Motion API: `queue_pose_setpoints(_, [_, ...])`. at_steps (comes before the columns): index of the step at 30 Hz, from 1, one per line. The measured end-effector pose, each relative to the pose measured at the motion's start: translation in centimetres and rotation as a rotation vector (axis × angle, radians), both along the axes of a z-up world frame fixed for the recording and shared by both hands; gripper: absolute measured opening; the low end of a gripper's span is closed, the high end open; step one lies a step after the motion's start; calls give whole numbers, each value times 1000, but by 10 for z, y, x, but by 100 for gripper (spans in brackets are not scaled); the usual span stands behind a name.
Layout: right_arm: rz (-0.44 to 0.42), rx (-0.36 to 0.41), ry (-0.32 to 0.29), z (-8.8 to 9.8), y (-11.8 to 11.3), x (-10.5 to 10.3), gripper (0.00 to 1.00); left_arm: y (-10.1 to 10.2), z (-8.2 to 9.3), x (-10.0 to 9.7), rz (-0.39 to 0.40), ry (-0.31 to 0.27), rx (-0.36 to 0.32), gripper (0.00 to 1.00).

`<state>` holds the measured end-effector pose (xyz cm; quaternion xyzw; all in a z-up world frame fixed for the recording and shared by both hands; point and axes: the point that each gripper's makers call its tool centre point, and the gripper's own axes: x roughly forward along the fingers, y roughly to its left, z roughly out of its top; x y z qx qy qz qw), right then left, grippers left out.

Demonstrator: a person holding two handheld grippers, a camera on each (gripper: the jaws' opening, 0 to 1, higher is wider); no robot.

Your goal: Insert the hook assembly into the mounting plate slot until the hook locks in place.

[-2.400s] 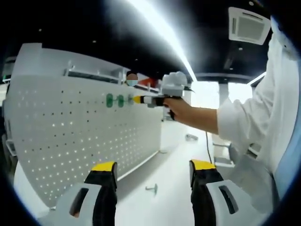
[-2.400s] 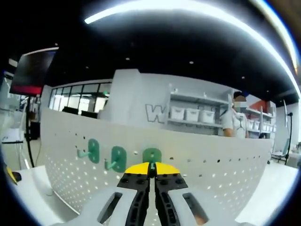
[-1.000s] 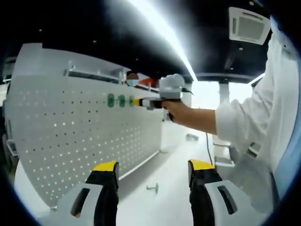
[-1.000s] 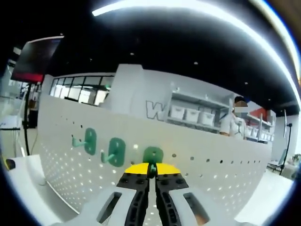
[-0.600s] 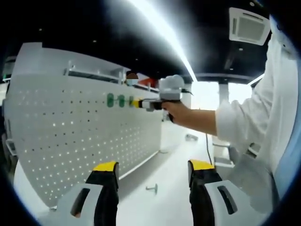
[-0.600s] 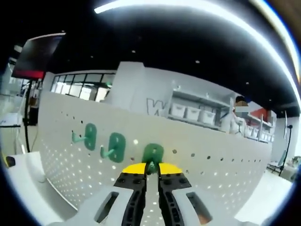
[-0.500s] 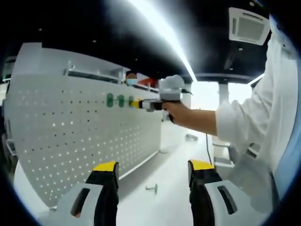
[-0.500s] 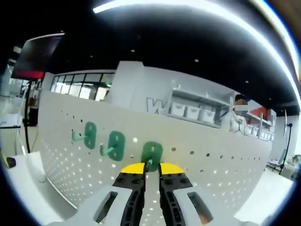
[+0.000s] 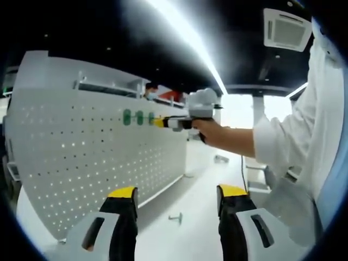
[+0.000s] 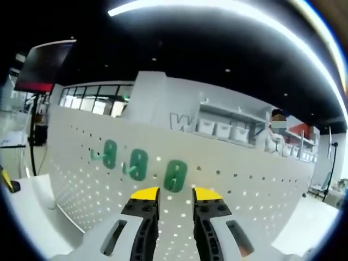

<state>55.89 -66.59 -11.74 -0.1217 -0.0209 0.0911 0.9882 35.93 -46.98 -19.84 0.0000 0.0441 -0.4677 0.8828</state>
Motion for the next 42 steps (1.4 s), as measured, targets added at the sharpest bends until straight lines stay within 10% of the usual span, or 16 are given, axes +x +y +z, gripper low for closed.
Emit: queue_pose_setpoints(42, [229,-100,363,-167,36,-93,22,-3,2,-11,-8,-7,16,58])
